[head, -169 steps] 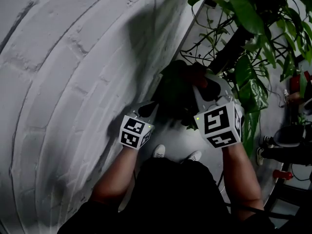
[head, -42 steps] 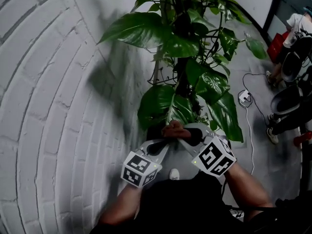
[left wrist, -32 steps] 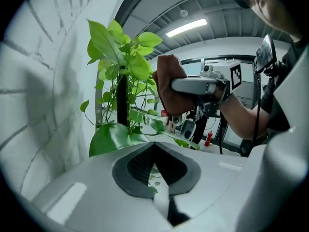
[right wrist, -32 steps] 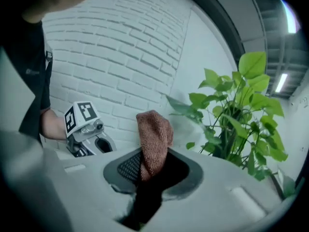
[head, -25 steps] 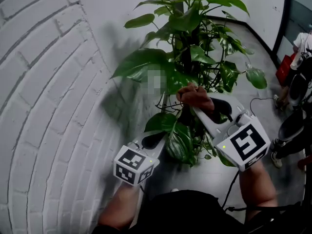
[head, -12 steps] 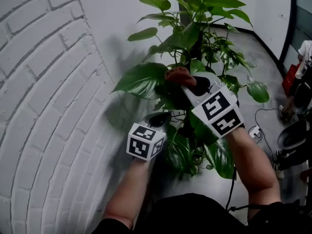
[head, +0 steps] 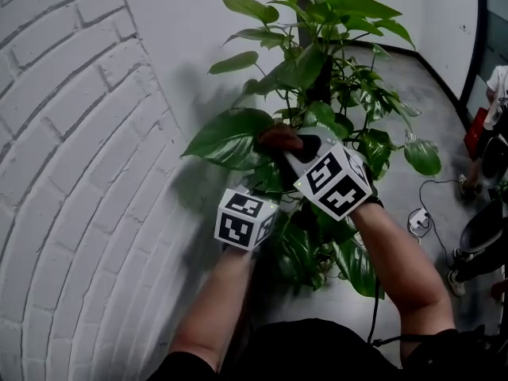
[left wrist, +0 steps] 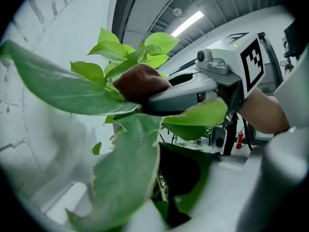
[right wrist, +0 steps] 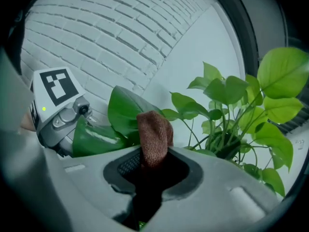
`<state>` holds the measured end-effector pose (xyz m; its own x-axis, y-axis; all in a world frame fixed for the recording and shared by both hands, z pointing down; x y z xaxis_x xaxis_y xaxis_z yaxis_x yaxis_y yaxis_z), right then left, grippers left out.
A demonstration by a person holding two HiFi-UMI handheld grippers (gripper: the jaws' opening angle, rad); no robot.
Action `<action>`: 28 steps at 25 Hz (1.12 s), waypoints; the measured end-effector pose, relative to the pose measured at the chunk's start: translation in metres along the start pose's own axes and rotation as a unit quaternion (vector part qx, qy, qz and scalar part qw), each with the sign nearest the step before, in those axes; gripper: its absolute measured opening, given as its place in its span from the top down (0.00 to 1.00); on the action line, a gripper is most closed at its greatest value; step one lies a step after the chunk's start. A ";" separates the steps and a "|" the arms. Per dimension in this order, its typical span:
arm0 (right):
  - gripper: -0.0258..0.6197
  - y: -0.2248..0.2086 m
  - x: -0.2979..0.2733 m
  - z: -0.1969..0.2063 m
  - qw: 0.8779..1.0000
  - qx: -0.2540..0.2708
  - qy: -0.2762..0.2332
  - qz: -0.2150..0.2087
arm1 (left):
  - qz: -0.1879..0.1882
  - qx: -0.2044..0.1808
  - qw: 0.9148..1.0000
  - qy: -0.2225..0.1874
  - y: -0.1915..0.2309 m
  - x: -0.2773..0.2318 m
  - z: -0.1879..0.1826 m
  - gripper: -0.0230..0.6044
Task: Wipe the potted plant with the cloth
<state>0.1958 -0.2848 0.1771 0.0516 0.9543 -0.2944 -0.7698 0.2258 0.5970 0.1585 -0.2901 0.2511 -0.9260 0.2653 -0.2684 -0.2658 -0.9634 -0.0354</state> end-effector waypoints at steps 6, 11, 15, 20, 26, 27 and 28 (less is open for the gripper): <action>0.85 0.022 -0.004 0.001 0.998 0.062 0.014 -0.019 | -0.010 -0.031 0.999 -0.008 -0.006 0.003 -0.007 0.94; 0.85 0.035 -0.001 0.004 0.996 0.075 0.016 -0.038 | -0.013 -0.042 0.999 0.001 -0.012 0.005 -0.001 0.94; 0.85 0.046 0.004 0.007 0.995 0.085 0.016 -0.052 | -0.011 -0.045 0.999 0.002 -0.020 0.007 0.004 0.94; 0.85 0.057 0.012 0.009 0.995 0.080 0.013 -0.062 | -0.012 -0.049 0.999 0.006 -0.027 0.012 0.008 0.94; 0.85 0.068 0.024 0.010 0.995 0.047 -0.005 -0.090 | -0.016 -0.047 0.999 0.010 -0.037 0.018 0.017 0.94; 0.85 0.071 0.026 0.011 0.995 0.043 -0.007 -0.094 | -0.016 -0.047 0.999 0.012 -0.040 0.019 0.018 0.94; 0.85 0.073 0.028 0.012 0.994 0.040 -0.008 -0.097 | -0.016 -0.046 0.999 0.013 -0.042 0.020 0.019 0.94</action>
<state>0.1490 -0.2391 0.2211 0.2054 0.8940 -0.3982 -0.6915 0.4205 0.5874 0.1464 -0.2435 0.2659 -0.9103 0.2955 -0.2900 -0.2678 -0.9544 -0.1321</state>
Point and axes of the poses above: the fingertips, and each gripper's own axes: x backward along the fingers, y to its left, z out of its underside, the point moved 3 cm from there along x, backward along the fingers, and after that the axes turned 5 degrees about x, right-handed, at the moved point
